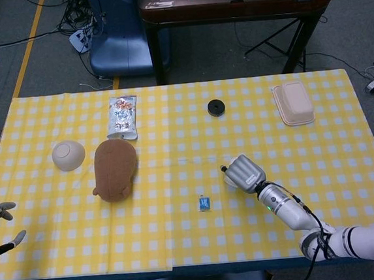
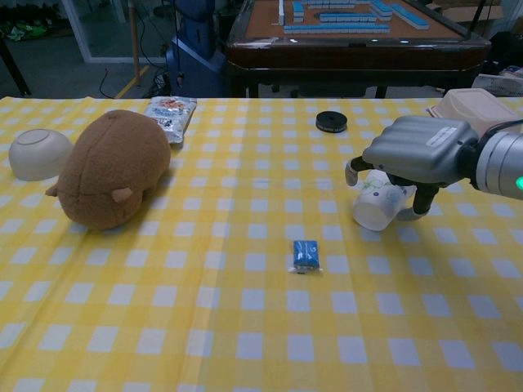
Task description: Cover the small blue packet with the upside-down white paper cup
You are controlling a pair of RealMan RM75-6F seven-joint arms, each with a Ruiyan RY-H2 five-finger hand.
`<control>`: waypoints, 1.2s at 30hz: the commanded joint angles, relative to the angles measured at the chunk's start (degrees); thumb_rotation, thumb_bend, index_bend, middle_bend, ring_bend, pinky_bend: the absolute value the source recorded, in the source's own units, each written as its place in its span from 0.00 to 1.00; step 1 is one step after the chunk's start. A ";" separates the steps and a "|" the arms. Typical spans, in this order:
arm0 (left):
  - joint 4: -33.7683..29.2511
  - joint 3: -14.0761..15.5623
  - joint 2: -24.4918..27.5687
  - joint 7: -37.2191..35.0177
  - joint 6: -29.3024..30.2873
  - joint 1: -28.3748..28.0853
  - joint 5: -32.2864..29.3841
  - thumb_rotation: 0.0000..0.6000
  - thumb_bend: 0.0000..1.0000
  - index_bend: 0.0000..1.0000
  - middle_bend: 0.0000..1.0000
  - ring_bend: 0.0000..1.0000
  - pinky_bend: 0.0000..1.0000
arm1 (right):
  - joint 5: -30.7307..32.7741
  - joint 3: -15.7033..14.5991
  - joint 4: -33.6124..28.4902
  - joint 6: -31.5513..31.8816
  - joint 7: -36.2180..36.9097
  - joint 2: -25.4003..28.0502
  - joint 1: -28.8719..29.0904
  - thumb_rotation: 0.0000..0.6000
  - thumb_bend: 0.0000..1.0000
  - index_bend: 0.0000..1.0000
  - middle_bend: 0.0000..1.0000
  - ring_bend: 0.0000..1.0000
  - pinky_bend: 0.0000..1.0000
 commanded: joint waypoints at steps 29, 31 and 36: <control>-0.13 -0.13 0.10 0.12 0.03 0.04 -0.28 1.00 0.14 0.43 0.51 0.42 0.54 | -2.77 3.01 -4.84 1.16 15.82 2.37 -0.97 1.00 0.21 0.57 1.00 1.00 1.00; -0.21 -0.11 0.14 0.09 0.13 0.07 -0.17 1.00 0.14 0.43 0.51 0.42 0.54 | -5.79 3.79 -5.50 1.59 22.62 2.81 -1.77 1.00 0.24 0.57 1.00 1.00 1.00; -0.28 -0.18 0.24 -0.04 0.31 0.15 -0.21 1.00 0.14 0.43 0.51 0.42 0.54 | -13.52 4.48 -4.74 2.85 40.12 2.64 -3.38 1.00 0.27 0.57 1.00 1.00 1.00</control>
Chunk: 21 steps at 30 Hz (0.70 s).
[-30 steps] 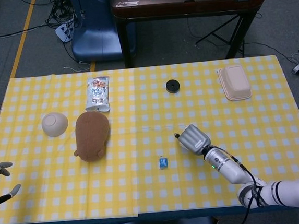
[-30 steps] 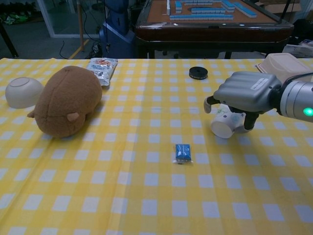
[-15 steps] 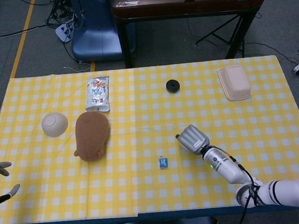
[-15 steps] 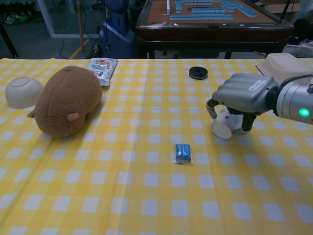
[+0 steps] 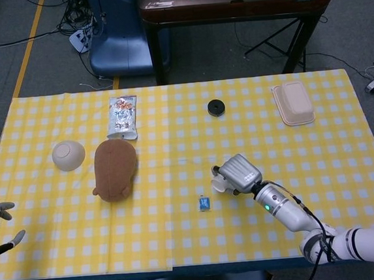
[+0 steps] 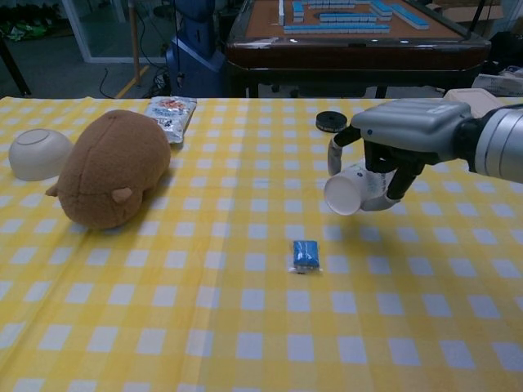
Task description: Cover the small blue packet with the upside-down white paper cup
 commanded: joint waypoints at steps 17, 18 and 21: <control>-0.53 -0.47 0.74 -0.76 0.73 0.45 -0.61 1.00 0.14 0.44 0.51 0.42 0.54 | -21.77 -2.65 11.10 6.00 67.34 -5.28 -3.77 1.00 0.24 0.57 1.00 1.00 1.00; -0.55 -0.48 0.75 -0.74 0.73 0.46 -0.63 1.00 0.14 0.44 0.51 0.42 0.54 | -22.16 -2.95 11.90 6.01 69.30 -5.65 -3.69 1.00 0.24 0.57 1.00 1.00 1.00; -0.62 -0.49 0.79 -0.65 0.70 0.47 -0.69 1.00 0.14 0.44 0.51 0.42 0.54 | -23.25 -3.85 14.44 6.34 74.16 -6.95 -3.56 1.00 0.24 0.57 1.00 1.00 1.00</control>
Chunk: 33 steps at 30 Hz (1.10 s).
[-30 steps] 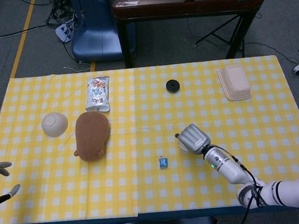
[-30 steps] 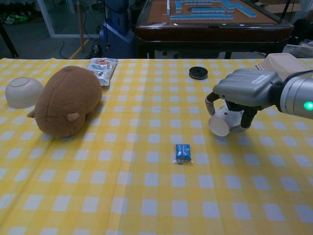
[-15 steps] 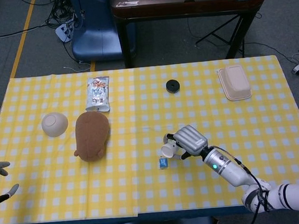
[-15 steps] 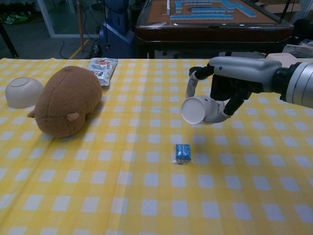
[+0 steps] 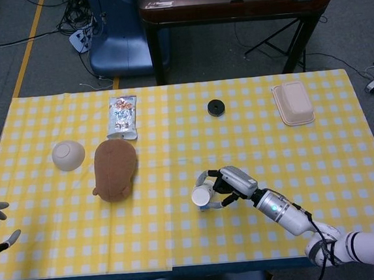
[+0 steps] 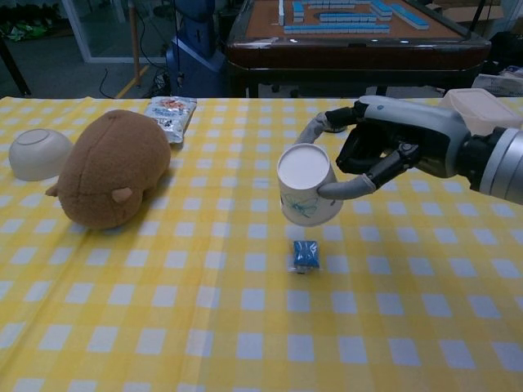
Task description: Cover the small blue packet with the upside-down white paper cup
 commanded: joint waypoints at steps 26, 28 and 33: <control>-0.49 -0.16 0.41 -0.14 0.34 0.29 -0.09 1.00 0.14 0.44 0.51 0.42 0.54 | -4.53 -5.69 15.75 -0.97 20.03 -8.63 1.72 1.00 0.13 0.49 1.00 1.00 1.00; -0.47 -0.16 0.40 -0.13 0.29 0.27 -0.10 1.00 0.14 0.44 0.51 0.42 0.54 | -4.42 -5.72 16.25 -1.17 20.36 -8.97 1.87 1.00 0.07 0.44 1.00 1.00 1.00; -0.42 -0.21 0.39 -0.15 0.20 0.25 -0.23 1.00 0.14 0.44 0.51 0.42 0.54 | -4.50 -5.88 17.39 -1.28 21.51 -9.69 2.21 1.00 0.00 0.32 1.00 1.00 1.00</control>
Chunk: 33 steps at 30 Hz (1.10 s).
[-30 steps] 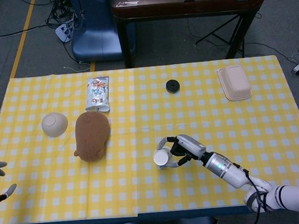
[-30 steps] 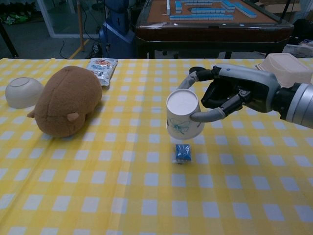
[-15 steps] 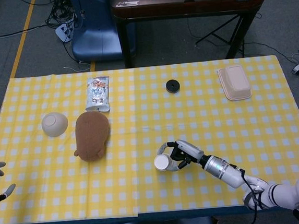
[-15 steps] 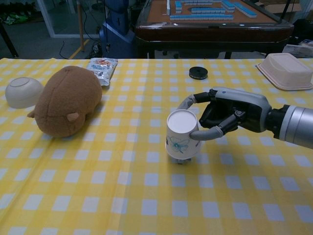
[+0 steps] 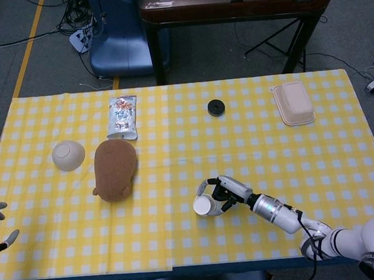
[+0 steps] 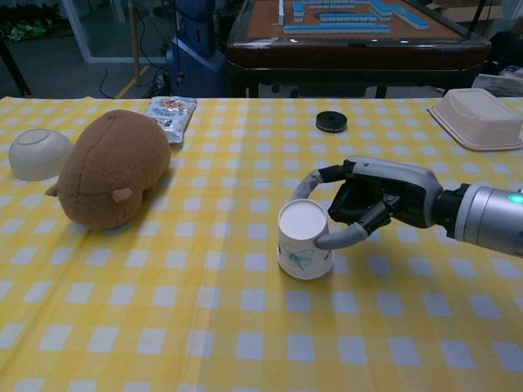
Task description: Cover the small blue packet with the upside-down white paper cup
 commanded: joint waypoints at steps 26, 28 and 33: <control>-0.15 0.57 -0.68 2.40 -0.74 -0.39 0.66 1.00 0.14 0.44 0.51 0.42 0.54 | 2.85 0.06 -22.82 17.12 -59.79 19.75 -13.08 1.00 0.03 0.41 0.88 0.93 1.00; -0.32 0.89 -0.64 3.07 -1.36 -0.54 0.71 1.00 0.14 0.44 0.51 0.42 0.54 | 3.50 -0.36 -25.17 18.87 -65.52 21.96 -15.11 1.00 0.04 0.42 0.81 0.84 0.99; -0.41 1.62 -0.77 5.18 -3.16 -1.20 0.86 1.00 0.14 0.44 0.51 0.42 0.54 | 5.89 -1.27 -29.90 23.93 -78.06 26.05 -20.97 1.00 0.07 0.42 0.59 0.53 0.73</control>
